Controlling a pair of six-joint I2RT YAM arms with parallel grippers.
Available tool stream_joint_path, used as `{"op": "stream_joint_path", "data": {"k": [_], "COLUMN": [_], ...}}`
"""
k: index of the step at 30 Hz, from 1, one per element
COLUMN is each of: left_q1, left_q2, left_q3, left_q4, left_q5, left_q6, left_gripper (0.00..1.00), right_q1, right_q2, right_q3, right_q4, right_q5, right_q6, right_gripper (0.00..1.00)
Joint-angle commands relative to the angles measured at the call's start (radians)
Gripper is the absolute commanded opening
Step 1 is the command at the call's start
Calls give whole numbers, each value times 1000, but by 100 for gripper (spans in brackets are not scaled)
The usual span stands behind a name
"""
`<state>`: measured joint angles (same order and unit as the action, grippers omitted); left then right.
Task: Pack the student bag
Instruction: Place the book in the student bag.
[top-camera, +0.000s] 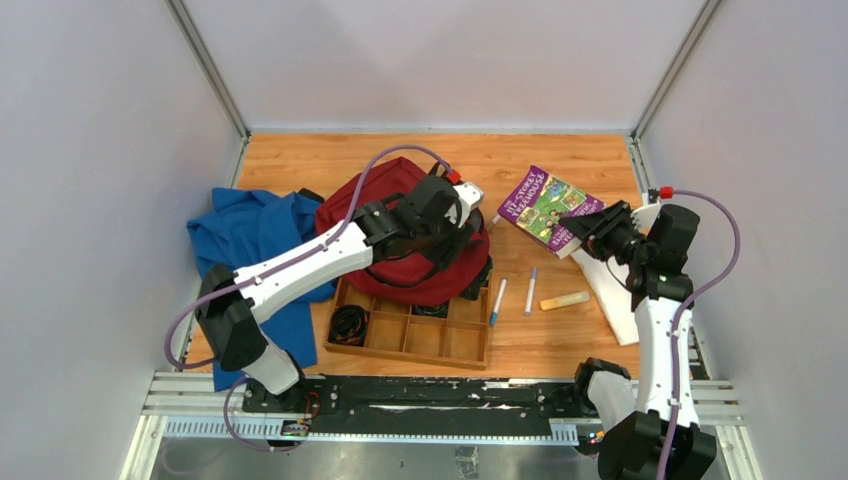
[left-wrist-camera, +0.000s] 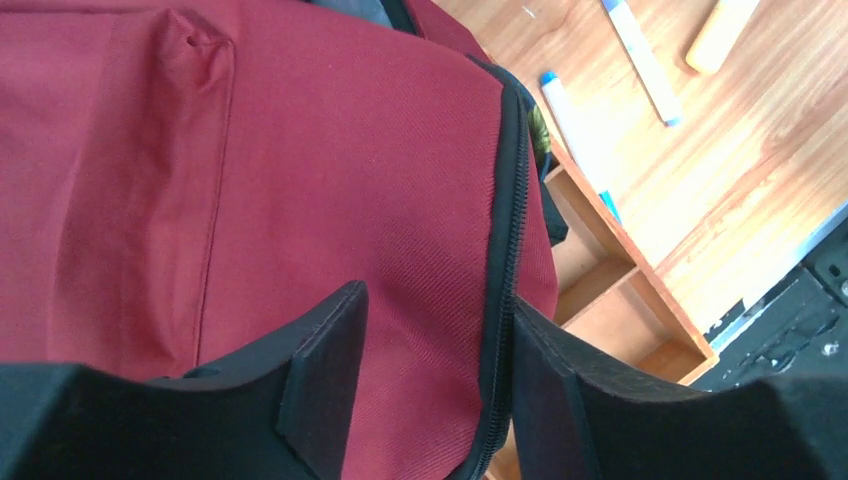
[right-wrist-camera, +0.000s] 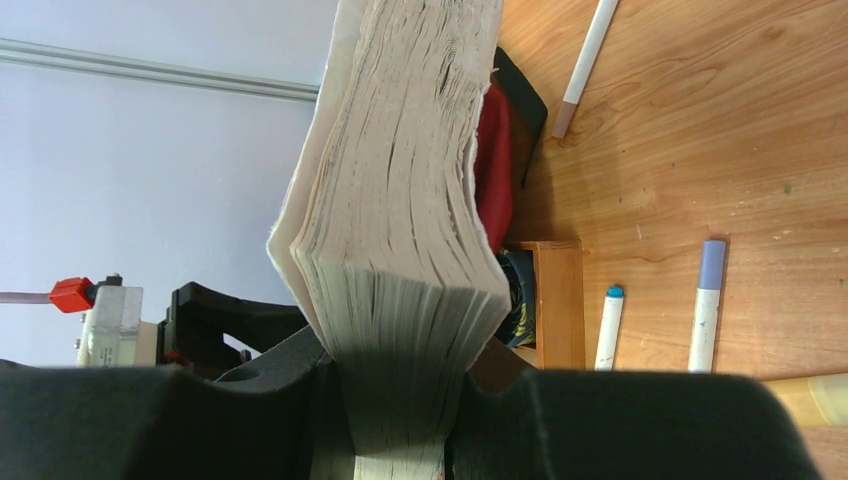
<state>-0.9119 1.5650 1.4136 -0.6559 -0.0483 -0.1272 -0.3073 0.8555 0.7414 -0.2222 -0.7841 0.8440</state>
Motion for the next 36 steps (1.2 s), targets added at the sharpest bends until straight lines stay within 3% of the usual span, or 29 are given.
{"op": "stream_joint_path", "data": {"k": [1,5,8,9,15,23,30,36], "left_q1": [-4,-4,-4,-3,96,333,368,369], "left_q2": [-16,-16,-11,-8,-50,-116,-141,-167], "left_q3": [41,45,62,77,202,237,235,210], "left_q4": [1,2,-8,-21,-63,73,147,181], "left_q5": [-69,-78,-99,-116,-146,41,148,243], "left_q6": [6,8,15,16,-15,-210,-246,-245], "left_gripper": [53,29,2,0,0,0,0,0], "right_q1": [-5,-2,0,2,18,117,481,676], "right_q2": [-22,-21,-23,-25,-72,-159,-204,-69], "right_q3": [38,36,44,49,49,2,-207,-212], "right_q4": [41,44,47,49,109,206,415,499], "right_q5": [-40,-53,-77,-88,-212,-271,-41,149], "right_q6": [-9,-8,-7,-6,51,148,297,332], "right_gripper": [0,0,0,0,0,0,0,0]}}
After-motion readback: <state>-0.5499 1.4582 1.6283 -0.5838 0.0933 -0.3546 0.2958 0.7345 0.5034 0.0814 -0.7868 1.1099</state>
